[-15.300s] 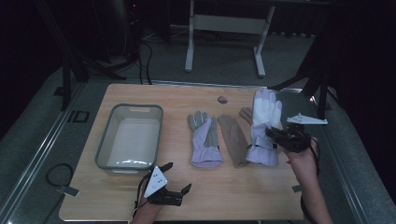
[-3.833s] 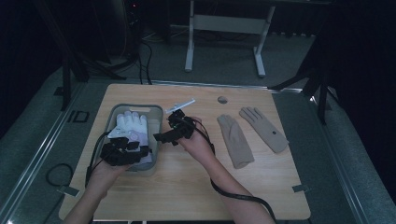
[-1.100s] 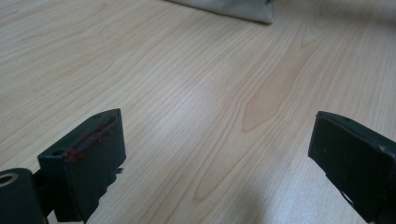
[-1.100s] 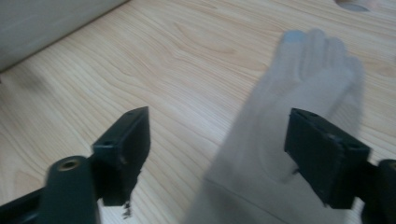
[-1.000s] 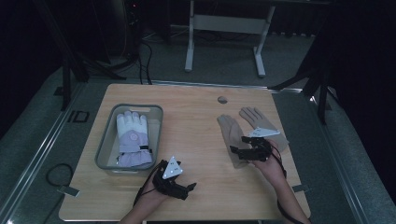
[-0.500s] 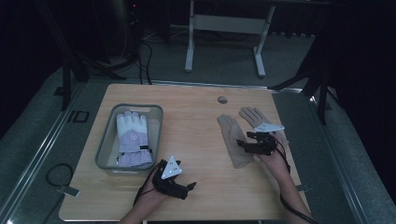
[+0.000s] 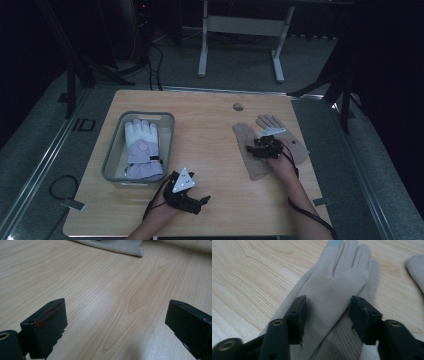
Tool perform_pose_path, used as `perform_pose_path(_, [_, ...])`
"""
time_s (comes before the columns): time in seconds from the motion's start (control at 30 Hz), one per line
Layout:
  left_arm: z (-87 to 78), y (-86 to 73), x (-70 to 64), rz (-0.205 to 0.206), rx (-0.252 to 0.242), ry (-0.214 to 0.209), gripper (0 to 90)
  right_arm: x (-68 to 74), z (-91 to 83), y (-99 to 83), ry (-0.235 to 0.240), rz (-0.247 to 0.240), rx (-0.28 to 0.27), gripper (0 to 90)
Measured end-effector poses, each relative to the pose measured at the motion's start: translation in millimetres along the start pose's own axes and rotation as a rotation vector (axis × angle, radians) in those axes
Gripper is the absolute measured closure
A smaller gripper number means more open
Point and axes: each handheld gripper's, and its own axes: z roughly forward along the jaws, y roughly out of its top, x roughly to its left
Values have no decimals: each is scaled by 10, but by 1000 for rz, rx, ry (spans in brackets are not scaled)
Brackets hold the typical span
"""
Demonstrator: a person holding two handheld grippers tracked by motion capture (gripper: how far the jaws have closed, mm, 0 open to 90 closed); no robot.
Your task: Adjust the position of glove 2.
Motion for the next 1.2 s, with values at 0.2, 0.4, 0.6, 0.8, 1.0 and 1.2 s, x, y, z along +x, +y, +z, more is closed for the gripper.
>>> perform_pose_path(0.2, [-7, -4, -12, -2, -1, -2, 40, 99, -9, 15, -30, 59, -1, 757])
perform_pose_path(0.4, [-20, 4, 9, -9, -8, 6, 40, 329, -96, 109, -49, 191, -26, 778])
perform_pose_path(0.6, [-26, 10, 5, -10, -18, 9, 40, 644, -249, 323, -56, 252, -94, 783])
perform_pose_path(0.8, [-46, 12, 12, -10, -25, 13, 40, 869, -375, 414, -68, 327, -146, 780])
perform_pose_path(1.0, [-47, 2, 10, -6, -26, 10, 40, 1079, -197, 271, -101, 370, -127, 772])
perform_pose_path(1.2, [-31, -13, 8, -3, -15, 7, 40, 1140, 9, 147, -121, 345, -46, 687])
